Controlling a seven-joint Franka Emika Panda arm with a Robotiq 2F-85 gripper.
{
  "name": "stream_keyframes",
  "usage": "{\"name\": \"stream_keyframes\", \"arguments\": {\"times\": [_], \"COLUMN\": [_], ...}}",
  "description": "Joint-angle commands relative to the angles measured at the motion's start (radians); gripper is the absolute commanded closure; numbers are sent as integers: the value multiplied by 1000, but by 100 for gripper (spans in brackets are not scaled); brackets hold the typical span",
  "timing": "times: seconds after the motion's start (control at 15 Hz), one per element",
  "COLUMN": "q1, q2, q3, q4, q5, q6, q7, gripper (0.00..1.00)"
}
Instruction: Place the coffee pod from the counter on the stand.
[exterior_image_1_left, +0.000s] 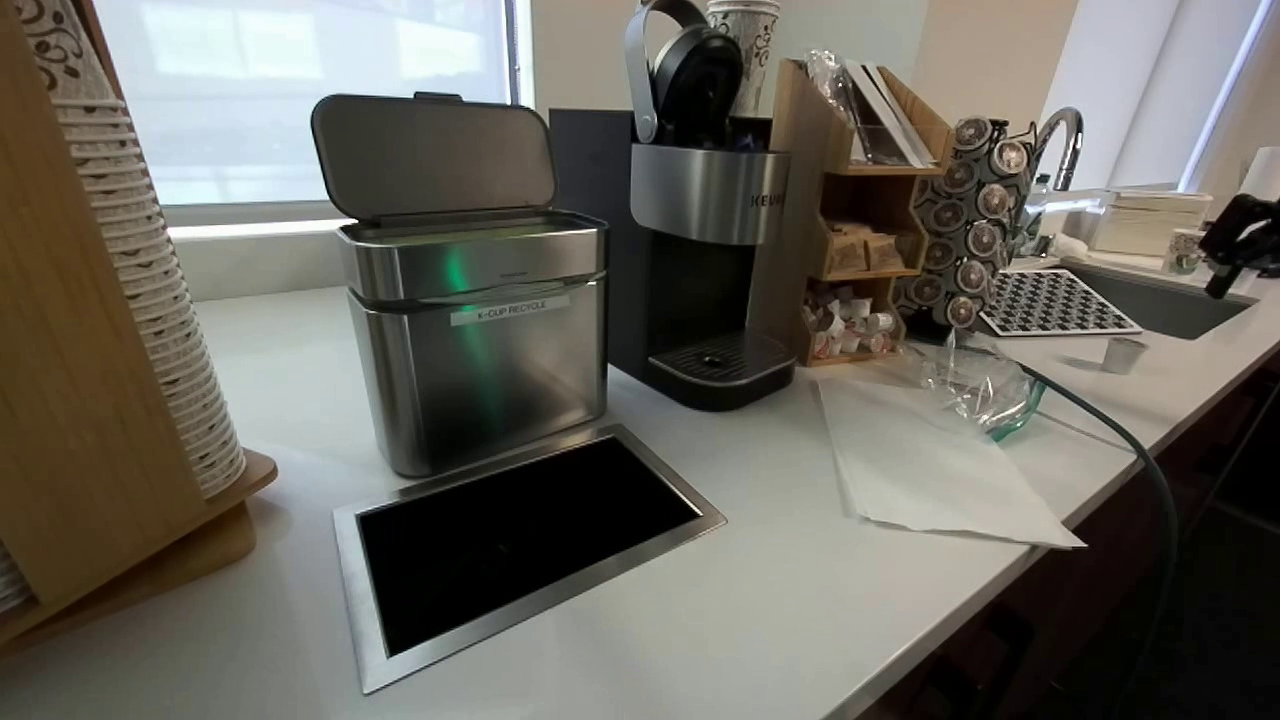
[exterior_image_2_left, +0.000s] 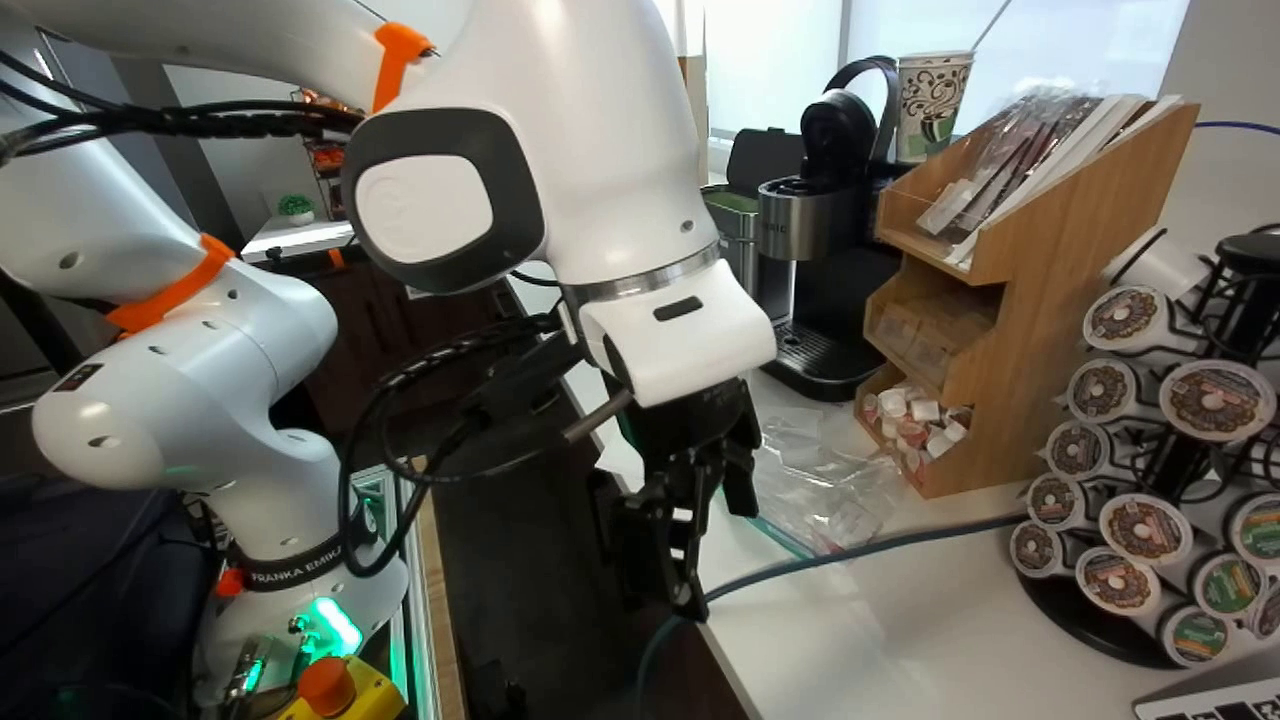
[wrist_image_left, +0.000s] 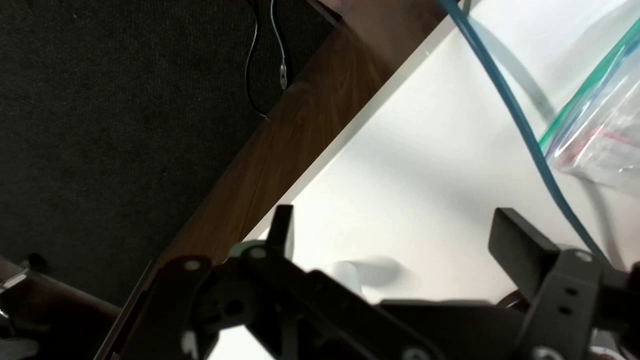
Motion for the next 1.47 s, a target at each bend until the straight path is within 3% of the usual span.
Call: {"name": "stream_keyframes", "arguments": {"times": [0.0, 0.27, 0.6, 0.67, 1.4], "q1": [9, 36, 55, 48, 55], "q2": [114, 235, 376, 309, 489], "q3": [-70, -129, -156, -148, -155], "q4": [80, 145, 245, 192, 319], "q5": [56, 158, 298, 244, 297], "q6": [132, 297, 306, 309, 323], "q7": [-27, -97, -155, -130, -117], "gripper": [0, 0, 0, 0, 0]}}
